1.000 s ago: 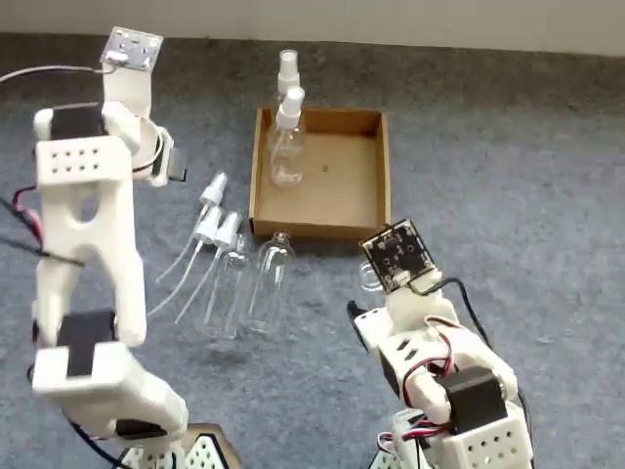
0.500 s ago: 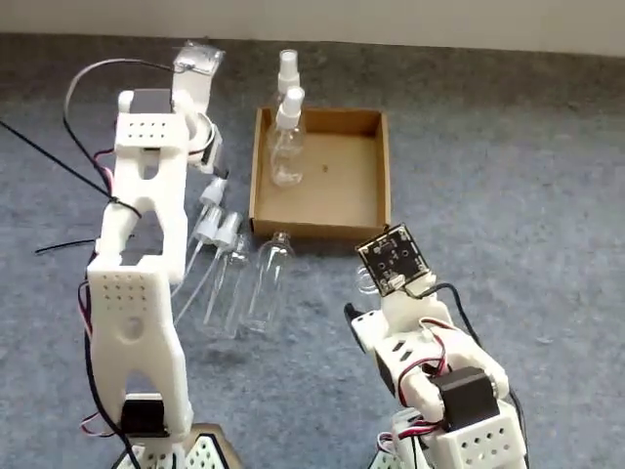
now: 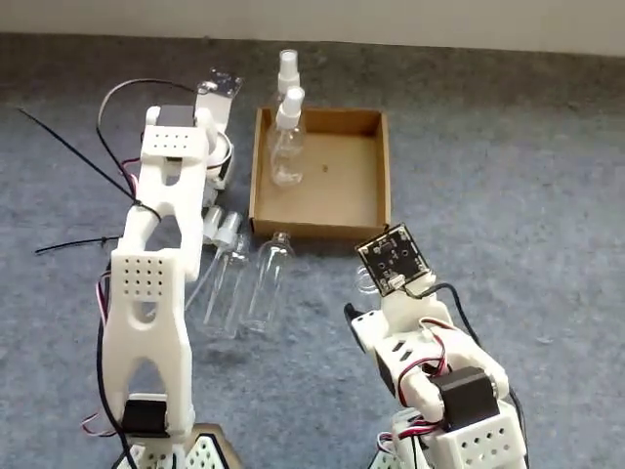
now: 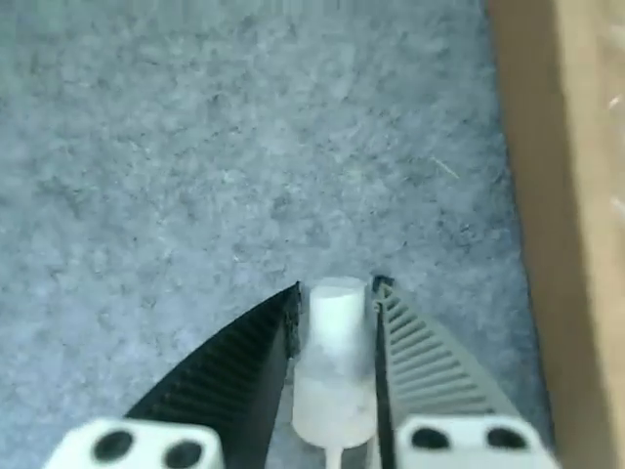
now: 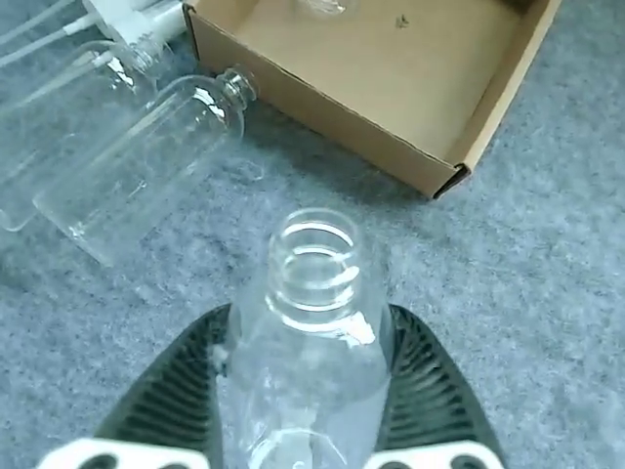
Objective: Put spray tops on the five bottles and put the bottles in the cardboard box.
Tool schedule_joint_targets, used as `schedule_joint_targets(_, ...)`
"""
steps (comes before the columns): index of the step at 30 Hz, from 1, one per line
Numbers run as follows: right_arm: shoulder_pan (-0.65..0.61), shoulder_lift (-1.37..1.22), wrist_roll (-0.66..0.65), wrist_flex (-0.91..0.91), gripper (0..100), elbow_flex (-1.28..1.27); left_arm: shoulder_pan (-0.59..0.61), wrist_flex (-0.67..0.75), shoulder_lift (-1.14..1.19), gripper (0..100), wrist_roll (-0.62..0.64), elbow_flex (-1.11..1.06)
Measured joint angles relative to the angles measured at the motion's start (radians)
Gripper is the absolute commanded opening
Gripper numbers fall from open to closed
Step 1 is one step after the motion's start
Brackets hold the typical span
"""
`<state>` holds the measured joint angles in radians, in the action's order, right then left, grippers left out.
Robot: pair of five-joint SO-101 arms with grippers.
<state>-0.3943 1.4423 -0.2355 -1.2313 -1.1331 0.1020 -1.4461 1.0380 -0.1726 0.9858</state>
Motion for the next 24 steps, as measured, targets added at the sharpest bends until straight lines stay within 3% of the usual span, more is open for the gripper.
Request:
schedule_joint_targets(4,0.0,0.0,0.0,0.0,0.5,0.0,0.002,-0.023,0.006,0,-0.002,0.084)
schedule_joint_targets(8,0.0,0.0,0.0,0.0,0.5,0.0,0.035,-0.153,-0.021,0,0.0,0.258)
schedule_joint_targets(12,0.0,0.0,0.0,0.0,0.5,0.0,0.041,-0.298,-0.124,0,0.005,0.474)
schedule_joint_targets(15,0.0,0.0,0.0,0.0,0.5,0.0,0.066,-0.321,-0.247,0,0.049,0.511)
schedule_joint_targets(19,0.0,0.0,0.0,0.008,0.5,0.0,0.117,-0.328,-0.46,0,0.126,0.376)
schedule_joint_targets(24,0.0,0.0,0.0,0.06,0.4,0.0,0.121,-0.331,-0.835,0,0.155,-0.072)
